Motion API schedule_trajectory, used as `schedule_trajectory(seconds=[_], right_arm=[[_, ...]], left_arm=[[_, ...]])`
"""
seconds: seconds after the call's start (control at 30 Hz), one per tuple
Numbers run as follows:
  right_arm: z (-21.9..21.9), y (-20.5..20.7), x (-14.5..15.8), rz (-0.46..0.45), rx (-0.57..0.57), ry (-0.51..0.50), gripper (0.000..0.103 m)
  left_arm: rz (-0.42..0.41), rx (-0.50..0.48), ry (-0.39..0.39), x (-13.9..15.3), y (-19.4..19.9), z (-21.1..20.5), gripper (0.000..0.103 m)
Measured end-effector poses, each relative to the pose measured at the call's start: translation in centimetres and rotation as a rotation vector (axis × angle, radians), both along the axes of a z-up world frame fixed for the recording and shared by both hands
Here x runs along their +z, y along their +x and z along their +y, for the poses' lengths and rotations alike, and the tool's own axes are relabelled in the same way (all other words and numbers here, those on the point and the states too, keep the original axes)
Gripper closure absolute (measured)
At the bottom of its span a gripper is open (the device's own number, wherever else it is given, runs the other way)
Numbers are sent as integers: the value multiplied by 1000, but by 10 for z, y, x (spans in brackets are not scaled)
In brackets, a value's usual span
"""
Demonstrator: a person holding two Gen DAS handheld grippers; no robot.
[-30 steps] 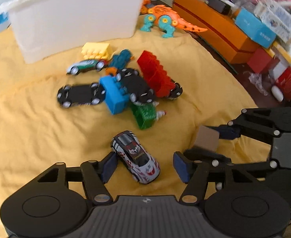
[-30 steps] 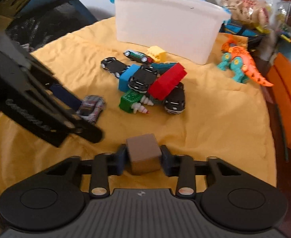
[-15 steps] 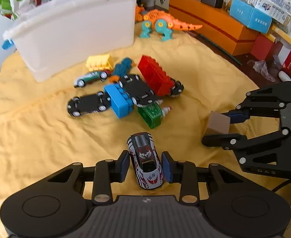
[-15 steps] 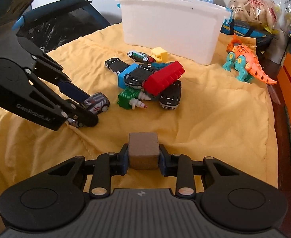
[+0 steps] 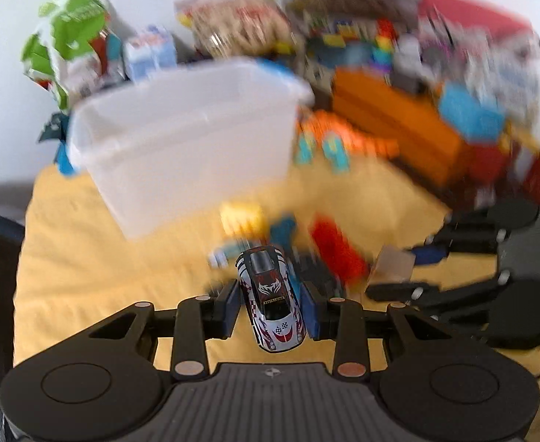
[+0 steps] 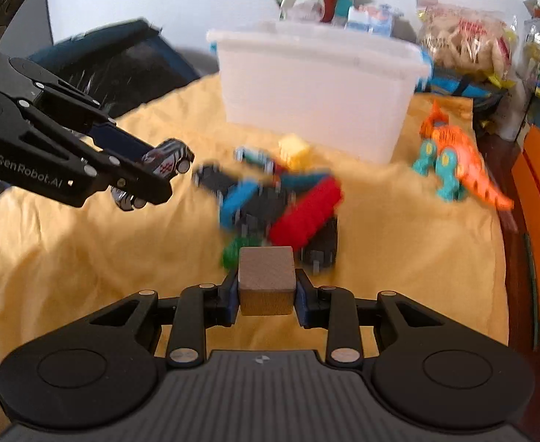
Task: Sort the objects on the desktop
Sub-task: 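Carry the car and brown cube over the bin and open both tools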
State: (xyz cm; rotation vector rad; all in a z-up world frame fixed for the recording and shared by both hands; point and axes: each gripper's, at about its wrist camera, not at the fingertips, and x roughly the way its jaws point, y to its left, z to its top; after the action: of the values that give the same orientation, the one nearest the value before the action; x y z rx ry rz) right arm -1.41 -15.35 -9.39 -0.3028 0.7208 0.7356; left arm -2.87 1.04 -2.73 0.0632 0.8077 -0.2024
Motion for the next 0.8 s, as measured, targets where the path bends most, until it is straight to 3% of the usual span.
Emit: schedule_trajectory(seconds=[0.2, 0.33, 0.43, 0.6, 0.67, 0.73, 0.8], right_arm=[[25, 40, 58, -182, -70, 86, 70], [48, 76, 86, -296, -132, 104, 70], [67, 99, 96, -338, -158, 108, 70], [92, 146, 75, -278, -242, 77, 70], [96, 160, 62, -249, -296, 60, 69], [96, 168, 53, -203, -333, 57, 63], [92, 160, 54, -207, -340, 75, 54]], left_arm=[[-178, 40, 39, 53, 50, 24, 64], [-262, 82, 103, 63, 96, 35, 64], [-251, 97, 102, 57, 126, 46, 64], [-202, 167, 135, 33, 156, 57, 62], [-189, 180, 114, 27, 154, 62, 54], [-189, 154, 77, 25, 146, 66, 54], [-206, 137, 89, 27, 133, 65, 52]])
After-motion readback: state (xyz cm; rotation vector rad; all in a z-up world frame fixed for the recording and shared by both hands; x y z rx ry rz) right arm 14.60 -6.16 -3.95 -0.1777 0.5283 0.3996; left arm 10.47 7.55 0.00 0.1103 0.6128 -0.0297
